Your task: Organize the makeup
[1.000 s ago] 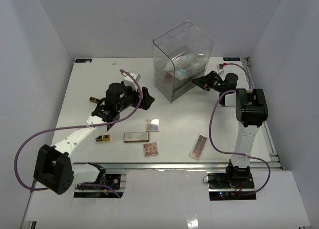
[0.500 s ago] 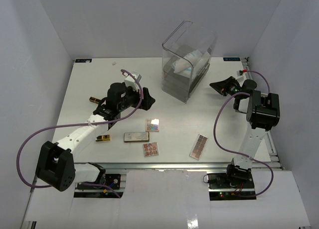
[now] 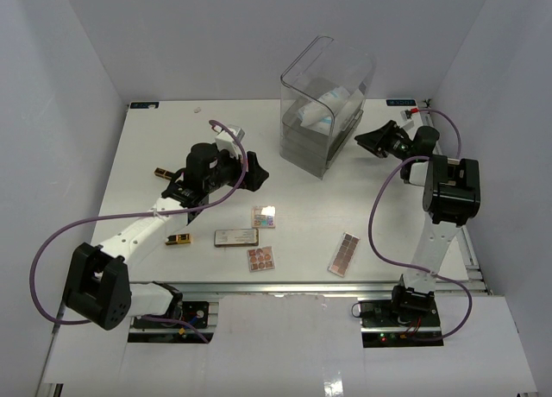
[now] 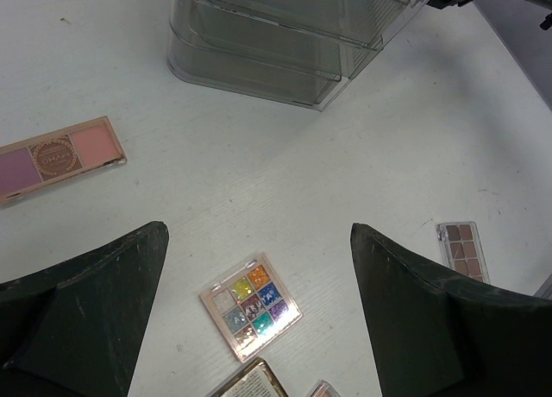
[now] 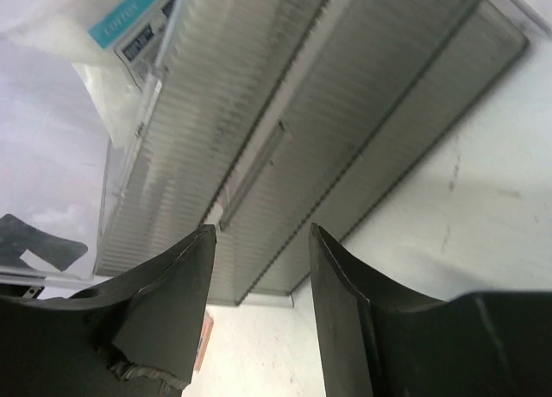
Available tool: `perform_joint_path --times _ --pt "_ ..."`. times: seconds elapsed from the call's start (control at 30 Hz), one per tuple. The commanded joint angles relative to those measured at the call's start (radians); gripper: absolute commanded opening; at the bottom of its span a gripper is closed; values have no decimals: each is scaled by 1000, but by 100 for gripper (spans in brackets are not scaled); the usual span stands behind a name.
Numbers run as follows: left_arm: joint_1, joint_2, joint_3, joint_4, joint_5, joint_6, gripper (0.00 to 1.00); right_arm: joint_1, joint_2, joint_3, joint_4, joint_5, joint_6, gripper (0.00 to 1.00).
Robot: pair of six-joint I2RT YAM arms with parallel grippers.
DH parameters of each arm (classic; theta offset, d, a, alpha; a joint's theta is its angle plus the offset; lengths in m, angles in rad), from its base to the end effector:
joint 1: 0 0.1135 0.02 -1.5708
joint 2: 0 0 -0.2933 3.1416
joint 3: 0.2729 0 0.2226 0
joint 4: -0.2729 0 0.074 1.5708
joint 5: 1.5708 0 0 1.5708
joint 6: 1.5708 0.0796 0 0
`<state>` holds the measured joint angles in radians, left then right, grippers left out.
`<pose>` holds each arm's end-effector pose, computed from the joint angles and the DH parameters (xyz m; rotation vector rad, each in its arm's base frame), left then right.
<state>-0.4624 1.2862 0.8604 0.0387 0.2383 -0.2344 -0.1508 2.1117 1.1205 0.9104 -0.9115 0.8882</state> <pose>0.2581 -0.1497 0.3040 0.3882 1.9729 -0.6855 0.4652 -0.0071 0.2085 0.1697 1.7820 1.2880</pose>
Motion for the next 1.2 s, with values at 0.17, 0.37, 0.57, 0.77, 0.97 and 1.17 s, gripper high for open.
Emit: perform_joint_path --times 0.17,0.37,0.57,0.77,0.97,1.17 --pt "14 -5 3 26 26 -4 98 47 70 107 -8 19 -2 53" --pt "16 -8 3 26 29 -3 98 63 97 137 -14 26 6 46" --pt "18 -9 2 26 30 -5 98 68 101 125 31 21 35 27" --pt "19 -14 3 24 30 -4 98 66 91 79 64 16 60 8" --pt "19 -27 3 24 31 -5 98 46 22 -37 91 -10 50 8" --pt "19 -36 5 23 39 -5 98 -12 -54 -142 80 -38 14 8"
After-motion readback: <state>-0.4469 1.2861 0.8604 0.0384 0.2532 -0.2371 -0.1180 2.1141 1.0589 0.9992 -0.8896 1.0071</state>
